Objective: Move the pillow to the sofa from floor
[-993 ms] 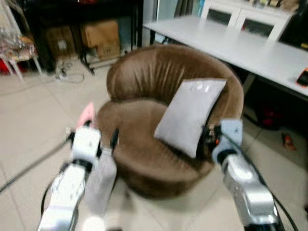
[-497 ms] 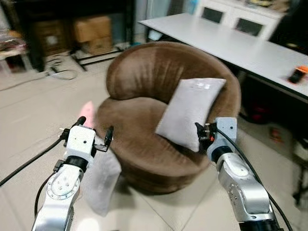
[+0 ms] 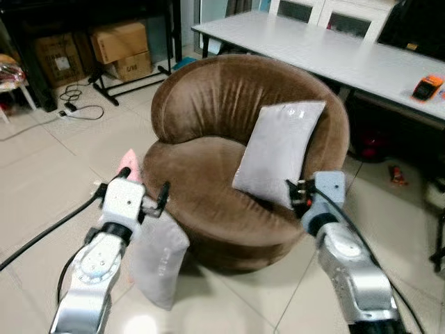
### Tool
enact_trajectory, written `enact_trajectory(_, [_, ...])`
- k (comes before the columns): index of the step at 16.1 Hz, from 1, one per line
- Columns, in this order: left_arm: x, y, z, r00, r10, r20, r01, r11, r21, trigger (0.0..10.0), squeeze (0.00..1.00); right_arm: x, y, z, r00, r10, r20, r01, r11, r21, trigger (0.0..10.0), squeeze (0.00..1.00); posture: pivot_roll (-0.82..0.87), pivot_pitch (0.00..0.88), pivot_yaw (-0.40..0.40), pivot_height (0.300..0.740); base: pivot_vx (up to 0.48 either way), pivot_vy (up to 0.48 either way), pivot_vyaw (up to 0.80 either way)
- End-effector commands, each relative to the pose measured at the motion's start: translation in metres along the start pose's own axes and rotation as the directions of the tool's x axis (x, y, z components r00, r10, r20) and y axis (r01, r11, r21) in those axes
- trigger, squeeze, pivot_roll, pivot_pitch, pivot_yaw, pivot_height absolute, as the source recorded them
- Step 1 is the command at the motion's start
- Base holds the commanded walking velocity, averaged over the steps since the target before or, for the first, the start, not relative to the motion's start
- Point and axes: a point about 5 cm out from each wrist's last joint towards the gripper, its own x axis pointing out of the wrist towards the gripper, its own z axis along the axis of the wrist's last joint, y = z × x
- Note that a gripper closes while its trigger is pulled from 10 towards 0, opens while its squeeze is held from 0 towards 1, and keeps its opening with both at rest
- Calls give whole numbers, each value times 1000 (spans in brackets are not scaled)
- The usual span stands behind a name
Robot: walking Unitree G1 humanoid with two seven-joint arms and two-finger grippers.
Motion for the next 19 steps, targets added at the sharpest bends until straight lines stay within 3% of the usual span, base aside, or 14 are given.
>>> enact_trajectory(1, [1, 1, -3, 1000, -6, -15, 6, 1000, -1, 10000, 314, 1, 2, 4, 1000, 6, 13, -6, 1000, -9, 10000, 0, -14, 0, -22, 740, 0, 296, 0])
enact_trajectory(7, [6, 7, -4, 999, -41, -21, 41, 999, 14, 10000, 318, 0, 3, 2, 1000, -21, 22, 20, 1000, 18, 10000, 0, -25, 0, 32, 740, 0, 321, 0])
enact_trajectory(19, [10, 11, -17, 999, -31, -28, 31, 1000, -4, 10000, 318, 2, 6, 4, 1000, 0, 31, -1, 1000, 29, 10000, 0, -20, 0, 14, 740, 0, 384, 0])
